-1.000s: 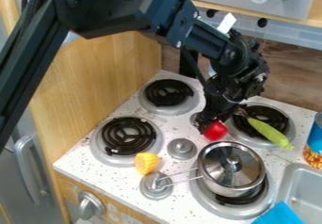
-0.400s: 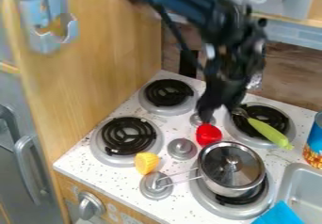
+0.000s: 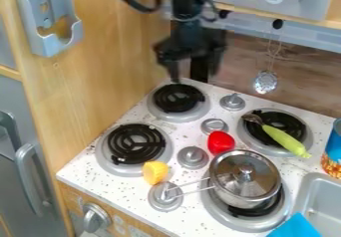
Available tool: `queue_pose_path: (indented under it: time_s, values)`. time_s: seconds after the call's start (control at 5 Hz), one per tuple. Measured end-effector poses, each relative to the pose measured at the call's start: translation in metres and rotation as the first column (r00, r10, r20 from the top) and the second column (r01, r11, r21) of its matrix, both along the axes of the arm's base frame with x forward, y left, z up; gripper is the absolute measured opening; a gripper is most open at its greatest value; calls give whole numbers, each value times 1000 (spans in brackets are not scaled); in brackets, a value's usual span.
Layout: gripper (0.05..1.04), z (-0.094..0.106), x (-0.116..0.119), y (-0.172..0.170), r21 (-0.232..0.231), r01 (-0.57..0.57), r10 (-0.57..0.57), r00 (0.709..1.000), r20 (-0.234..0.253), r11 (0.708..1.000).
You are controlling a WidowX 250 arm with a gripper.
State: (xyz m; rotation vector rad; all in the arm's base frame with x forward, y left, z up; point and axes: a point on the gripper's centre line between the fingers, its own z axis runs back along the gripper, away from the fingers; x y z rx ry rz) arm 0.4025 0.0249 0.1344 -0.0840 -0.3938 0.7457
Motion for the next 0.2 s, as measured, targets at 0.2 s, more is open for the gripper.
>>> queue_pose_path:
  time_s: [0.2]
  values:
    - [1005,0,-1,6,-6,-9,9,1000,-6,1000]
